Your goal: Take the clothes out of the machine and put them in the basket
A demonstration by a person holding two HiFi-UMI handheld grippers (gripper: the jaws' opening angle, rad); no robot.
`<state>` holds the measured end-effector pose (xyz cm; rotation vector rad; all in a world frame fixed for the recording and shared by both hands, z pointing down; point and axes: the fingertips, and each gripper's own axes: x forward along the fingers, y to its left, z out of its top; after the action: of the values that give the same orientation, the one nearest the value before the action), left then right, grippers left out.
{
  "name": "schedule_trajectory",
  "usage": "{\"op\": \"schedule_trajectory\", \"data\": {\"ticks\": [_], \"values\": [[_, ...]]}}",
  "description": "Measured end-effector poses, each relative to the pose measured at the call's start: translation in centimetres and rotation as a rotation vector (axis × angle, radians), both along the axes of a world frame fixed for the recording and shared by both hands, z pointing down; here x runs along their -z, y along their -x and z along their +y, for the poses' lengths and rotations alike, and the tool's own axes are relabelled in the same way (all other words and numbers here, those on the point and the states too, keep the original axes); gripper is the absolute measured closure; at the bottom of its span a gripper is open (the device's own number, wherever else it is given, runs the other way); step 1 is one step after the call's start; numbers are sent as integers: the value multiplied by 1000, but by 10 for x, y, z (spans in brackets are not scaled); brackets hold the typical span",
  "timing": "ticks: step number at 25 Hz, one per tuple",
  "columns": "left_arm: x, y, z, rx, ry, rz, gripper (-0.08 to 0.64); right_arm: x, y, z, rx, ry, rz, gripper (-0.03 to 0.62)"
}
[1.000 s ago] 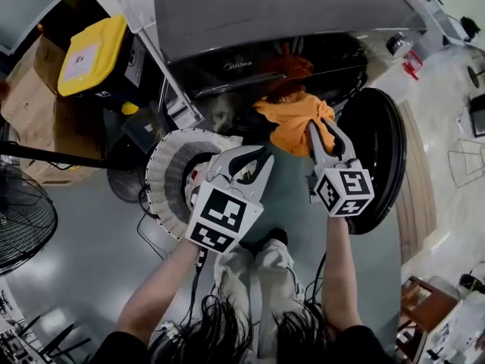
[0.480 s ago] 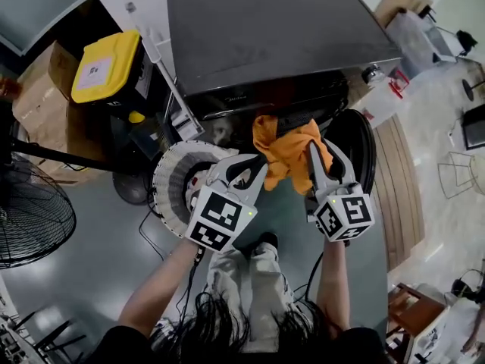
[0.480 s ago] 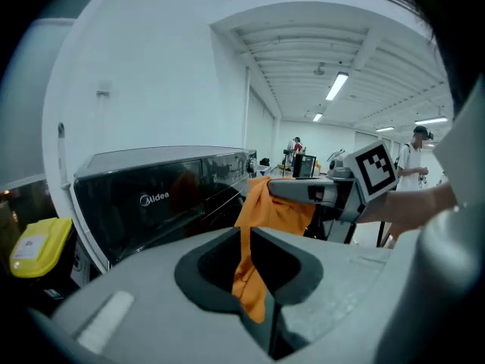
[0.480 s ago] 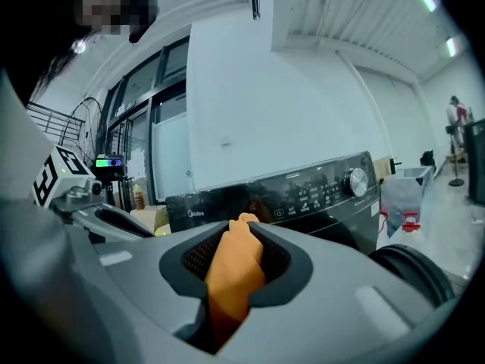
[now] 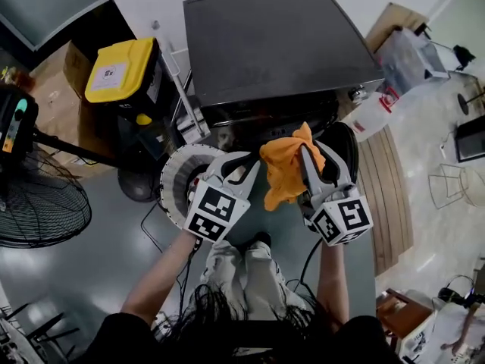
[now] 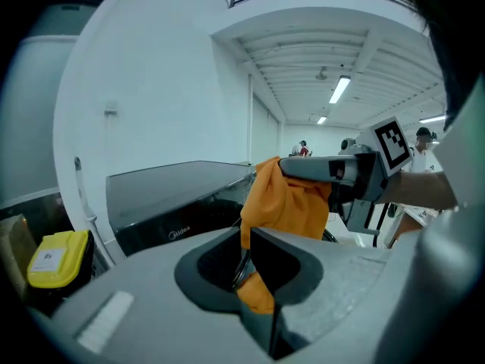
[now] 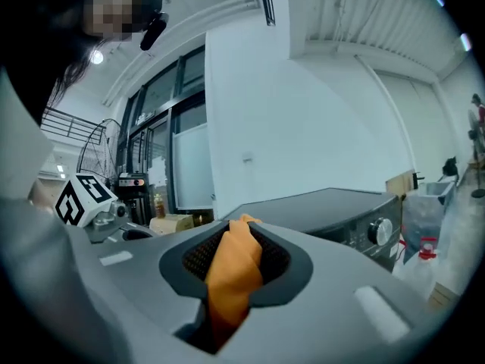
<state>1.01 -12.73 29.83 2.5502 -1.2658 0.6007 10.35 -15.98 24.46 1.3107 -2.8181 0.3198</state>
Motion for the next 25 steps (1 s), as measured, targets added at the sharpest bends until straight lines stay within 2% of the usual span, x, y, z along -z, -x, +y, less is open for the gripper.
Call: {"op": "schedule_trajectory", "data": {"ticks": [5,15,20,25], "values": [[35,17,7,52,-33,17,522,59,19,11,70,-60,-7,494],[87,79,41,200,-91,10,522,157,84,48,255,-188,-40,494],[88,115,62,277,-86,7,522,177,132,69,364,-217,-69,494],[85,152,85,377,-71,14,522,173,183,86,477,-199,-74,494]]}}
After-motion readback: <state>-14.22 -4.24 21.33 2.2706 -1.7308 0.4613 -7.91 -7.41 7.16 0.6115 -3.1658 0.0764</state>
